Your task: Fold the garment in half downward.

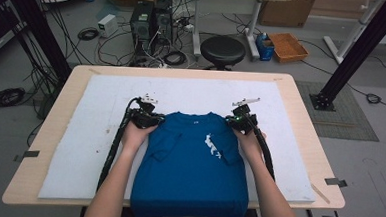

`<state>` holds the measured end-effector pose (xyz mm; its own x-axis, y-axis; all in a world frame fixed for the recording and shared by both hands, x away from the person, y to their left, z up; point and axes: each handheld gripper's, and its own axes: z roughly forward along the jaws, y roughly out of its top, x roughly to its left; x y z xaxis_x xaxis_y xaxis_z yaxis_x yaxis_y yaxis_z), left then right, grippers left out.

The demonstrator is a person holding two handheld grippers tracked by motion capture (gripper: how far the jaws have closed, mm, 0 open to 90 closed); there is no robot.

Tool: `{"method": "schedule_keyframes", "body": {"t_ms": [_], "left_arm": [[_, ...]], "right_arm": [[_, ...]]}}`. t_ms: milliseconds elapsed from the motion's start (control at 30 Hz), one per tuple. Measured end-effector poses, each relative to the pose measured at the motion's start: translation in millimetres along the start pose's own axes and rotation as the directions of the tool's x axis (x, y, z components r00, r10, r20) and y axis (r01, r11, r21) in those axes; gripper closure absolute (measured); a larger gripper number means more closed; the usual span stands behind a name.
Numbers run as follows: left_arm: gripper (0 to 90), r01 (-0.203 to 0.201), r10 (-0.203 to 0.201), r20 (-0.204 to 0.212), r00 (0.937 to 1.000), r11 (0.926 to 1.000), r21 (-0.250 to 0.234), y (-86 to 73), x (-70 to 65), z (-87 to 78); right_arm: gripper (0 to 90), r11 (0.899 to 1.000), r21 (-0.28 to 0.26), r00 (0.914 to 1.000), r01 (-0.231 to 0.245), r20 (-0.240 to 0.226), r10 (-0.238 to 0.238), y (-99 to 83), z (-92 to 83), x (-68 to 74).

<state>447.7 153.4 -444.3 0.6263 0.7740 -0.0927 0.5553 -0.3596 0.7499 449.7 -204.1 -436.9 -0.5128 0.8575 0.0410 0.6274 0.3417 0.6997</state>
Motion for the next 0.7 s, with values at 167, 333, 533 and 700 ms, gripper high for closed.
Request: {"method": "schedule_keyframes", "body": {"t_ms": [167, 333, 533, 700], "left_arm": [[86.7, 0.010, -0.010, 0.009, 0.9999, 0.9999, -0.002, -0.1, 0.6, -0.4], [86.8, 0.014, -0.014, 0.016, 0.9998, 0.9996, -0.023, 0.8, 0.3, -2.5], [86.7, 0.019, -0.018, 0.028, 0.9994, 0.9993, -0.033, 0.9, 0.7, -4.0], [84.5, 0.020, -0.019, 0.031, 0.9993, 0.9994, -0.028, 0.2, -0.2, -0.5]], "right_arm": [[88.9, 1.000, -0.014, 0.9999, -0.009, -0.008, 0.009, -0.2, -2.2, -2.1], [89.0, 0.999, -0.032, 0.9997, -0.022, -0.013, 0.021, -0.4, -6.1, -3.4], [87.5, 0.999, -0.027, 0.9993, -0.033, -0.018, 0.032, -0.9, -6.4, -5.6], [81.3, 0.999, -0.031, 0.9988, -0.045, -0.021, 0.044, -1.3, -3.6, -5.5]]}}
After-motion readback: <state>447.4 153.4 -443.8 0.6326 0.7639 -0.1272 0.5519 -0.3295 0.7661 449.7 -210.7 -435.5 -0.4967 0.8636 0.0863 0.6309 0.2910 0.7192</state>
